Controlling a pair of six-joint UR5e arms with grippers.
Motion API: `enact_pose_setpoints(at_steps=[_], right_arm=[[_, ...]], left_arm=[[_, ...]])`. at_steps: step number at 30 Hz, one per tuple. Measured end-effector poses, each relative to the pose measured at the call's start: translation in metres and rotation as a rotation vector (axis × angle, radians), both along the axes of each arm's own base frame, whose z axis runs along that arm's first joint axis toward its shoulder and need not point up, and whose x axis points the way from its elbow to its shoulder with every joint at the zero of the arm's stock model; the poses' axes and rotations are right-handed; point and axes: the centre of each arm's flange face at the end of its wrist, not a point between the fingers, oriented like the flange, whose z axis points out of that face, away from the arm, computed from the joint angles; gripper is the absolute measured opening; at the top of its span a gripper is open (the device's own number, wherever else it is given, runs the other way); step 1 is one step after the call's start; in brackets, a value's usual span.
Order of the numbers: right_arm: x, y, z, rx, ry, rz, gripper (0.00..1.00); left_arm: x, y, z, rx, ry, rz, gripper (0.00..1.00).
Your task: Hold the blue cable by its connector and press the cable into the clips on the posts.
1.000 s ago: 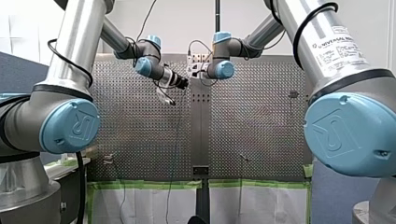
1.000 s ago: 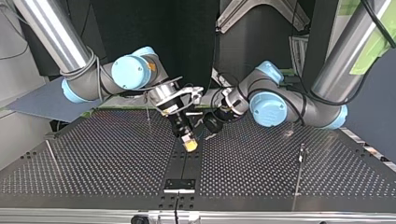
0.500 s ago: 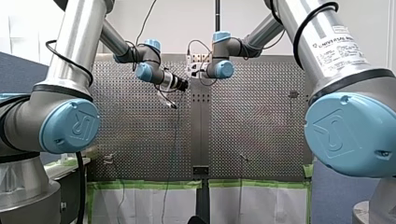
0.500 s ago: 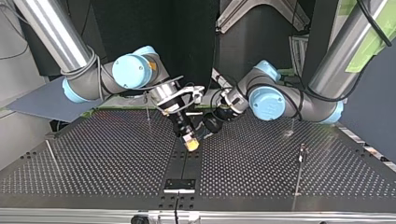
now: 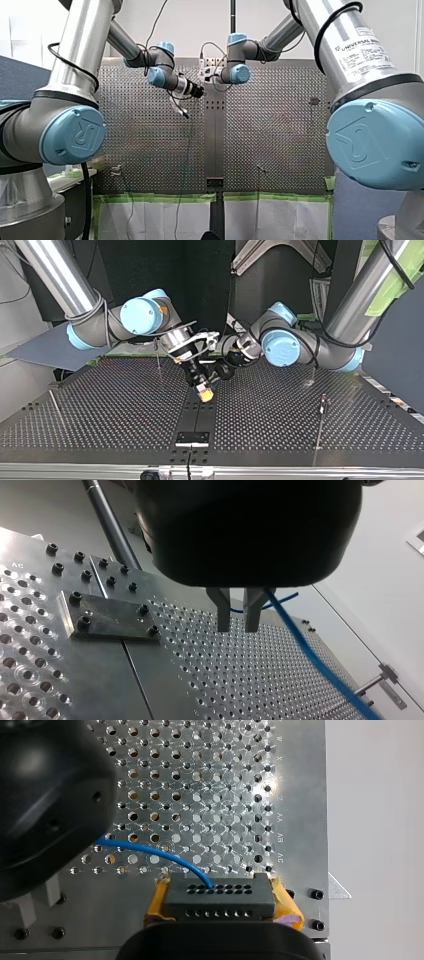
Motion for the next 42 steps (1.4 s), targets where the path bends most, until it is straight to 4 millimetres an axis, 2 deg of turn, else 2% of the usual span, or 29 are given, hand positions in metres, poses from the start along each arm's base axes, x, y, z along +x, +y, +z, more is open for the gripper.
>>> enact_pose_setpoints(at_steps=[1,2,13,15,17,21,23,35,38,42], right_arm=[[0.000,0.000,0.000,0.000,0.000,0.000,0.00],[0.000,0.000,0.000,0.000,0.000,0.000,0.00],[-0.001,-0.001,-0.002,0.002,0.002,0.000,0.00],[-0.001,-0.001,-0.001,0.002,0.002,-0.001,0.00],[-0.001,-0.002,-0.001,0.001,0.001,-0.002,0.00],[-0.002,-0.003,0.001,-0.002,-0.001,-0.003,0.00],[-0.002,-0.003,0.000,0.000,0.000,-0.003,0.00],[-0.001,-0.001,-0.001,0.002,0.001,0.000,0.00],[0.000,-0.001,-0.002,0.003,0.001,0.000,0.00],[0.000,-0.001,-0.002,0.004,0.002,-0.001,0.00]], left_arm=[[0.000,0.000,0.000,0.007,-0.004,0.001,0.03],[-0.001,-0.001,0.000,0.013,-0.009,0.002,0.00],[0.003,0.010,-0.003,0.097,-0.050,0.050,0.00],[0.005,0.014,-0.004,0.117,-0.052,0.069,0.02],[0.006,0.018,-0.005,0.136,-0.053,0.088,0.09],[0.009,0.024,-0.007,0.174,-0.070,0.122,0.09],[0.011,0.028,-0.007,0.191,-0.078,0.139,0.00],[0.011,0.044,-0.009,0.319,-0.076,0.223,0.00],[0.010,0.046,-0.005,0.344,-0.093,0.242,0.00],[0.009,0.052,0.012,0.370,-0.152,0.280,0.00]])
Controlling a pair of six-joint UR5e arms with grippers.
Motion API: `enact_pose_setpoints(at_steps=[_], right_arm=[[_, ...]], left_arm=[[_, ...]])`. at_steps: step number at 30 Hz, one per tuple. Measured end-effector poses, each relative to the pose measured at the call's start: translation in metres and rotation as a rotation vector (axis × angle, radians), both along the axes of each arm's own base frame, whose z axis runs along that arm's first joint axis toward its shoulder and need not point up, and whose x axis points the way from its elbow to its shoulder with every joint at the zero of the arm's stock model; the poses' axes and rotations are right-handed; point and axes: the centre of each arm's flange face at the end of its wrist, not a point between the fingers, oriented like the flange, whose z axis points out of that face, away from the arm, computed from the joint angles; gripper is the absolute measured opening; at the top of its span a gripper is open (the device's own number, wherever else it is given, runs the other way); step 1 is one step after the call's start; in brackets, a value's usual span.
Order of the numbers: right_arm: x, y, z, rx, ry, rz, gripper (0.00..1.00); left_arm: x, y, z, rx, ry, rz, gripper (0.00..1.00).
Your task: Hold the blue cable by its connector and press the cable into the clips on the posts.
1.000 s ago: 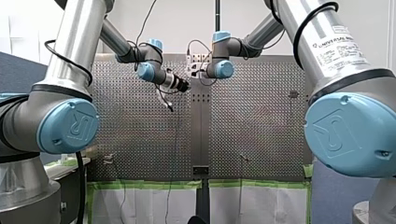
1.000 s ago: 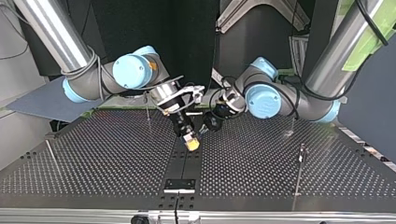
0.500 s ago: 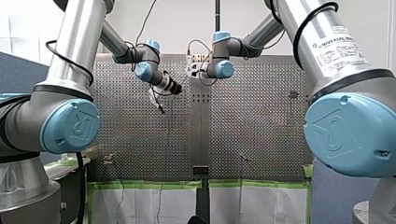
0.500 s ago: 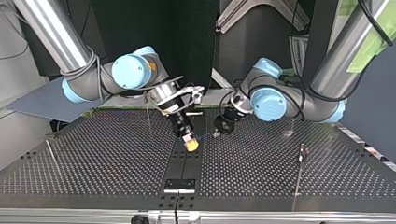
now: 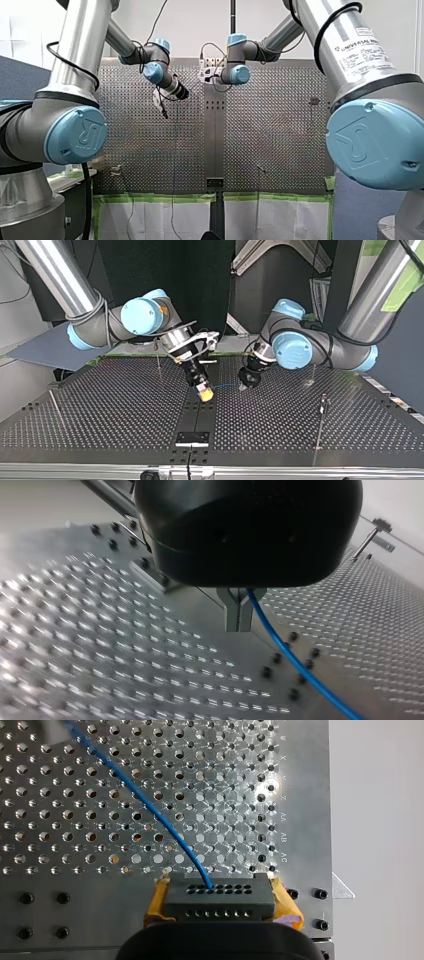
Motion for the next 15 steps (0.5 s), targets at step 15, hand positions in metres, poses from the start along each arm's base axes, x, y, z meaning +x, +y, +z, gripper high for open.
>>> enact_pose_setpoints(at_steps=[15], right_arm=[[-0.002,-0.001,-0.008,0.039,-0.014,-0.033,0.00]], left_arm=[[-0.009,0.027,0.022,0.005,-0.115,0.139,0.00]])
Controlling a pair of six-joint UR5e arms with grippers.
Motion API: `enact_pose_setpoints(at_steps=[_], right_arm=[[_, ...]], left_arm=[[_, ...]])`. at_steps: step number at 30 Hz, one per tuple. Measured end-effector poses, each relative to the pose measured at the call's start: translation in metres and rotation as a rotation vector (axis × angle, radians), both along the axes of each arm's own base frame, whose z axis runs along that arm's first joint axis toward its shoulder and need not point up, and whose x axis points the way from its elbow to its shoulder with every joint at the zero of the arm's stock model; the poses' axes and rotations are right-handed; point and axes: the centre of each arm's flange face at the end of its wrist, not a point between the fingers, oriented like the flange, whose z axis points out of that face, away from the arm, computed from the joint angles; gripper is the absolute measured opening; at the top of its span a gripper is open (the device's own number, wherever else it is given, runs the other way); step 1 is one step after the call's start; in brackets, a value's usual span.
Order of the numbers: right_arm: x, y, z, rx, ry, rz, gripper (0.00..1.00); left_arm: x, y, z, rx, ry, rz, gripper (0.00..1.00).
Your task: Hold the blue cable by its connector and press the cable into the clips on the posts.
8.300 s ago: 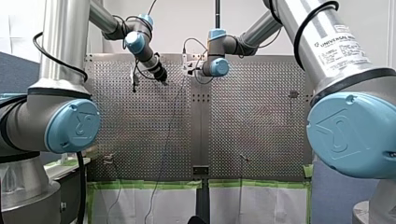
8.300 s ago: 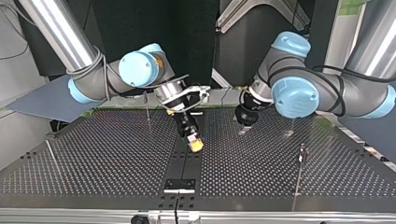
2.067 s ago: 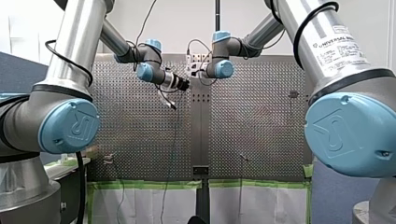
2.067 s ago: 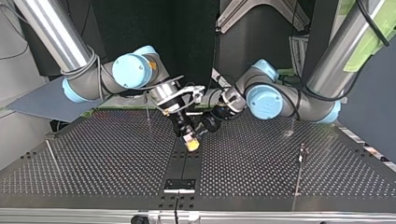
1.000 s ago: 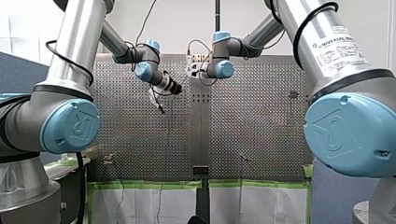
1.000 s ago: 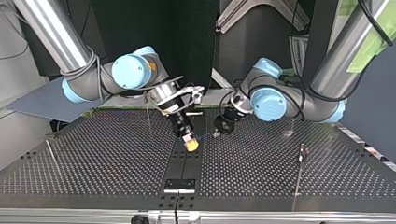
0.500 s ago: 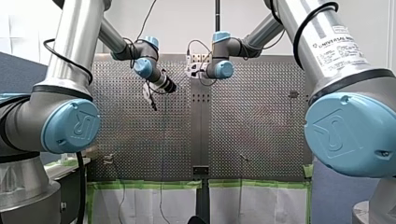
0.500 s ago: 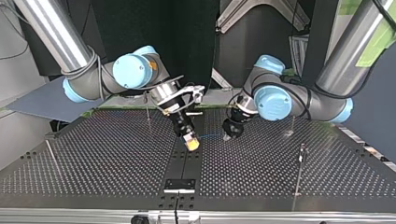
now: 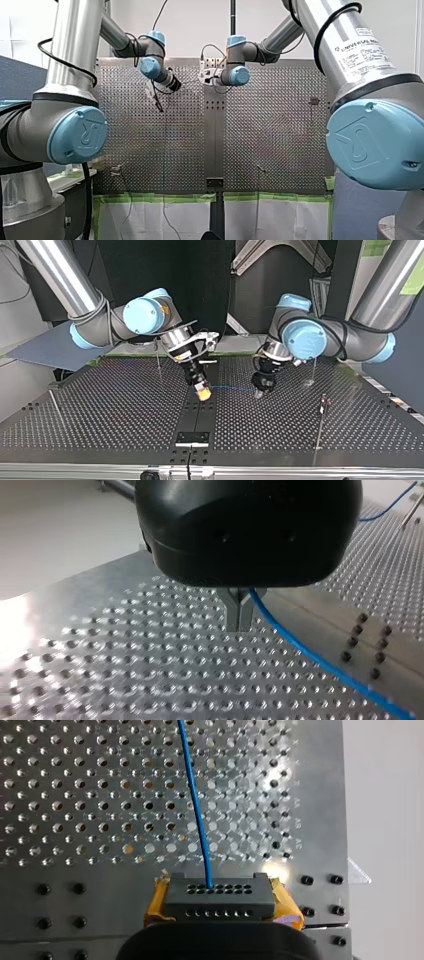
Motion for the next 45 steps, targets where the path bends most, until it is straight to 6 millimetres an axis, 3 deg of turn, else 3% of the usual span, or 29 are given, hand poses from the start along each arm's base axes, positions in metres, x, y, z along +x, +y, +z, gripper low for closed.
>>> enact_pose_setpoints(at_steps=[4,11,20,35,45], right_arm=[[0.000,0.000,-0.002,0.009,-0.004,-0.007,0.00],[0.002,-0.005,-0.022,0.039,0.008,-0.025,0.00],[0.008,0.000,-0.024,0.036,0.008,-0.005,0.00],[0.026,0.025,-0.008,0.002,-0.007,0.080,0.00],[0.030,0.043,0.023,-0.041,-0.049,0.125,0.00]], left_arm=[[-0.004,0.007,-0.004,0.008,-0.014,0.037,0.00],[-0.023,0.017,-0.002,0.022,-0.035,0.096,0.00],[-0.054,0.026,0.004,0.058,-0.036,0.128,0.00],[-0.096,0.040,0.033,0.092,-0.076,0.179,0.00],[-0.117,0.053,0.051,0.143,-0.068,0.264,0.00]])
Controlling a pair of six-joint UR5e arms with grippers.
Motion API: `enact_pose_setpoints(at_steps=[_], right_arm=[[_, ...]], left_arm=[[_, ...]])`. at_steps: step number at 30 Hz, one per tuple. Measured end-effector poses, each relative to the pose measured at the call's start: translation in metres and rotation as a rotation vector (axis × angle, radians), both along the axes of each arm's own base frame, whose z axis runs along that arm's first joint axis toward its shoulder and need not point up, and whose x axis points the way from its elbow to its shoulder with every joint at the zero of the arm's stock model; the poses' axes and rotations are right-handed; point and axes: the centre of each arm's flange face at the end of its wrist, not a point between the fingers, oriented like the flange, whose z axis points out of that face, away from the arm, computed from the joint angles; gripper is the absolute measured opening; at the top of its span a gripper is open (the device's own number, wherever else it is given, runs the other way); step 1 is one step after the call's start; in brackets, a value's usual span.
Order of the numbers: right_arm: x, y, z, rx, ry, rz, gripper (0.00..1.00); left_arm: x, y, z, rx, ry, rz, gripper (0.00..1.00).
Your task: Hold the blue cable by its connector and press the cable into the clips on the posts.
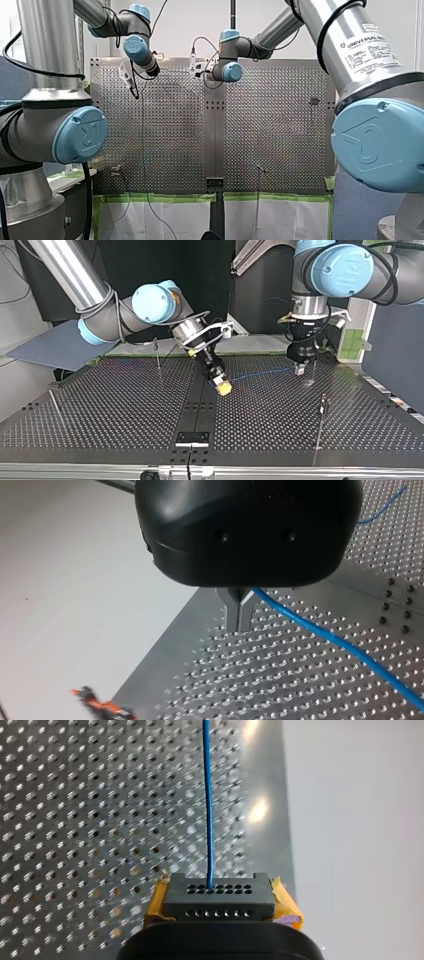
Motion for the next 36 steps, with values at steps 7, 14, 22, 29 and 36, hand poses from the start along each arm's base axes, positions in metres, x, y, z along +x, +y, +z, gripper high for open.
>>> enact_pose_setpoints(at_steps=[7,14,22,29,36], right_arm=[[0.010,0.013,0.005,-0.017,-0.020,0.027,0.00],[0.019,0.024,0.009,-0.027,-0.047,0.051,0.00],[0.024,0.030,0.010,-0.030,-0.060,0.068,0.00],[0.027,0.031,0.018,-0.037,-0.079,0.079,0.00],[0.029,0.031,0.025,-0.040,-0.097,0.085,0.00]], left_arm=[[-0.012,0.013,0.016,-0.002,-0.025,0.065,0.00],[-0.008,0.023,0.019,-0.009,-0.041,0.099,0.00],[0.005,0.037,0.017,-0.030,-0.063,0.132,0.00],[0.022,0.053,0.012,-0.051,-0.077,0.146,0.00],[0.032,0.071,0.013,-0.063,-0.097,0.147,0.00]])
